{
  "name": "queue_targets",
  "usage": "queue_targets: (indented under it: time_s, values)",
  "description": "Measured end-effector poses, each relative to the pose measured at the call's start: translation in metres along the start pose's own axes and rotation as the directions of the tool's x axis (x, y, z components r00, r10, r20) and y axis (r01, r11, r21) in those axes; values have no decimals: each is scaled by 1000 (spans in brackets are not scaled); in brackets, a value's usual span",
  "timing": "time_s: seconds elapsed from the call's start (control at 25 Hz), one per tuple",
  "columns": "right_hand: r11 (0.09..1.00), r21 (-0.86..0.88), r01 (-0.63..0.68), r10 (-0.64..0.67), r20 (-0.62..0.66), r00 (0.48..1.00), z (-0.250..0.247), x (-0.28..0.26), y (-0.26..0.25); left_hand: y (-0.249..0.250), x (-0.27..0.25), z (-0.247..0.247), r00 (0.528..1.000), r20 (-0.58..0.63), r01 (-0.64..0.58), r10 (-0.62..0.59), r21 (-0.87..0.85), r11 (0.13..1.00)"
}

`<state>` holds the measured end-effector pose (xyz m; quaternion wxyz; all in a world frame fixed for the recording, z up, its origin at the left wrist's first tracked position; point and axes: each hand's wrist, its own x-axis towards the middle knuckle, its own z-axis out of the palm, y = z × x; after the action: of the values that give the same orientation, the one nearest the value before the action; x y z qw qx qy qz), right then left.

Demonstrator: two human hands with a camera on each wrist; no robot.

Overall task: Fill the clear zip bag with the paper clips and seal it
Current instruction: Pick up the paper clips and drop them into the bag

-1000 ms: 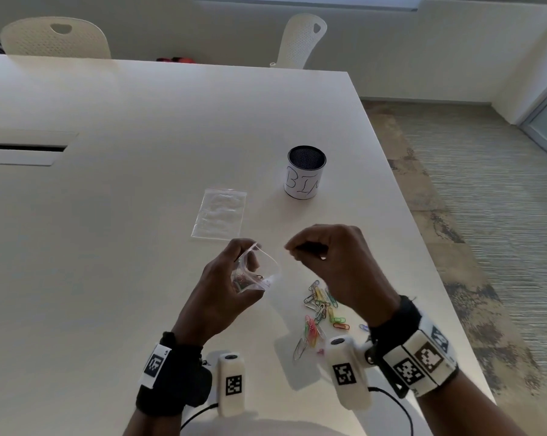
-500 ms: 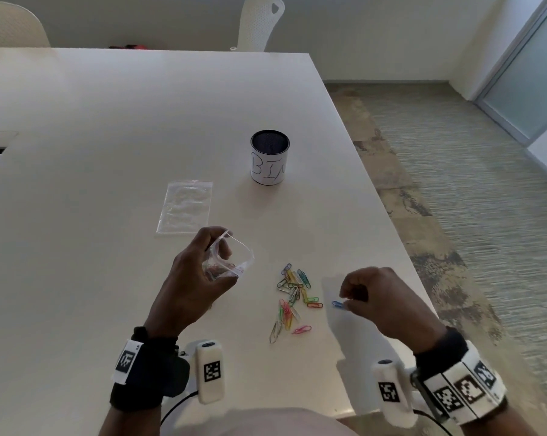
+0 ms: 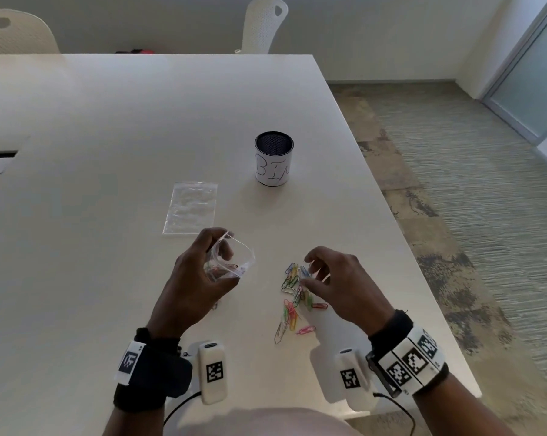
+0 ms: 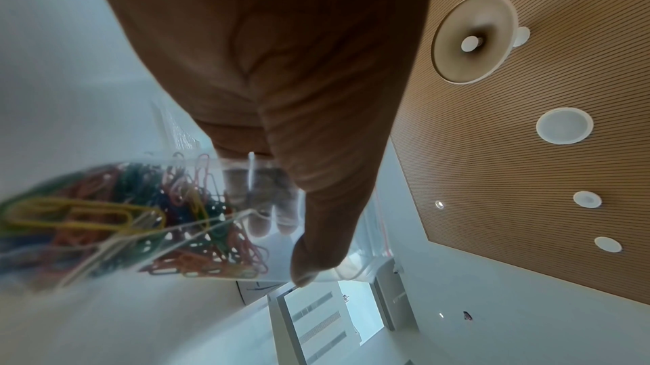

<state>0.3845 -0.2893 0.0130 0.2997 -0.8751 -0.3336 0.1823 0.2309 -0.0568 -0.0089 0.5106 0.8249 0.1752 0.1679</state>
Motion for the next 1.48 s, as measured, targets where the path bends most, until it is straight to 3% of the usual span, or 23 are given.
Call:
queue_targets:
  time_s: [0.12,0.24,0.48,0.88,1.16,1.32,1.48]
  values:
    - [966,-254,41,15,212,977,-8,3,-4,-1,1,-1,1000,-12,-1,1,1,1000]
    - [935,-335,112,-2,313,950,-1,2,-13,-1,2,-2,1000,-17,-12,12,1,1000]
    - [954,-271,127,-63,233,971,12,10,-20,1,2,-2,1000,-21,2,-2,20,1000]
    - [932,-317,175,-114,201,973,13,15,-20,1,2,-2,1000,-22,11,-11,28,1000]
    - [987,-135,90,-74,119,990,-1,24,-4,2,1,-2,1000,-19,21,-21,14,1000]
    - [994,109,-8,-1,87,996,-11,25,5,2,0,-1,1000,-10,23,-23,13,1000]
    - [924,379,-45,28,51,998,-21,20,-9,4,-1,0,999,0,35,-35,15,999]
